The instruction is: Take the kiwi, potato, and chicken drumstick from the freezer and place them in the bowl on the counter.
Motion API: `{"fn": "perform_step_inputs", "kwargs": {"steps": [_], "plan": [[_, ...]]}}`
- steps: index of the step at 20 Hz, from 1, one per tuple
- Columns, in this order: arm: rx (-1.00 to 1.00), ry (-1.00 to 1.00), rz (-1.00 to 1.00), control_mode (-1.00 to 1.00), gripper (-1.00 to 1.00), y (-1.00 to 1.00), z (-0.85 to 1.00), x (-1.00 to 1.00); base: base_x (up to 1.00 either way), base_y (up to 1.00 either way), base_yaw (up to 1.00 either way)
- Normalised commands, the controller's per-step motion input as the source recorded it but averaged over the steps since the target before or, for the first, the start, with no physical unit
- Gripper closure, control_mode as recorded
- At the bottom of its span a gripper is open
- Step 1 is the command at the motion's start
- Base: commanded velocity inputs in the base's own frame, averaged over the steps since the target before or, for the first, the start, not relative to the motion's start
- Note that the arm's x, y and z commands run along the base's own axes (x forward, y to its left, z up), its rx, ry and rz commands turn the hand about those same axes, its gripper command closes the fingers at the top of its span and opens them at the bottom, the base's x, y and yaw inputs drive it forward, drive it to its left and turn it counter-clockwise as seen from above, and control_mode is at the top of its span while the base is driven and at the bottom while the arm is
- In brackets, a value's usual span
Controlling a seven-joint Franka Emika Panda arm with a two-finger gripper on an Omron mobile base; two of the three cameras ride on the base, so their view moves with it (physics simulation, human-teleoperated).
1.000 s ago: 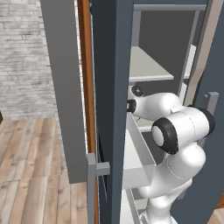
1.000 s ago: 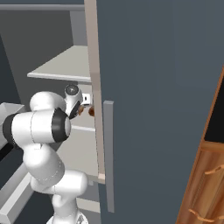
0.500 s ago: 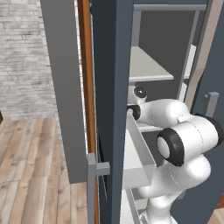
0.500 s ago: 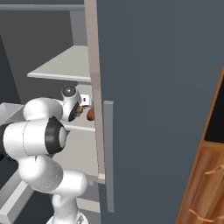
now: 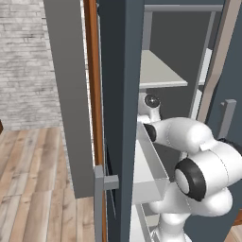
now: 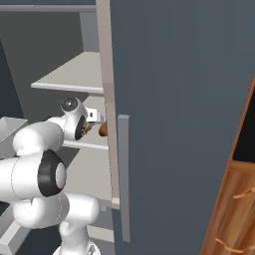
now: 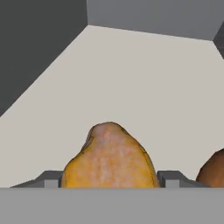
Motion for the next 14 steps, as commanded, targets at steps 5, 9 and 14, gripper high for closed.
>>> {"fn": "perform_step_inputs", "kwargs": {"steps": [5, 9, 14], "plan": [[0.00, 0.00, -0.08, -1.00, 1.00, -0.16, 0.28, -0.18, 0.00, 0.00, 0.00], [0.00, 0.00, -0.05, -1.00, 1.00, -0.23, 0.32, -0.16, 0.00, 0.00, 0.00], [0.00, 0.00, -0.03, -1.00, 1.00, -0.26, 0.18, -0.51, 0.00, 0.00, 0.00]]}}
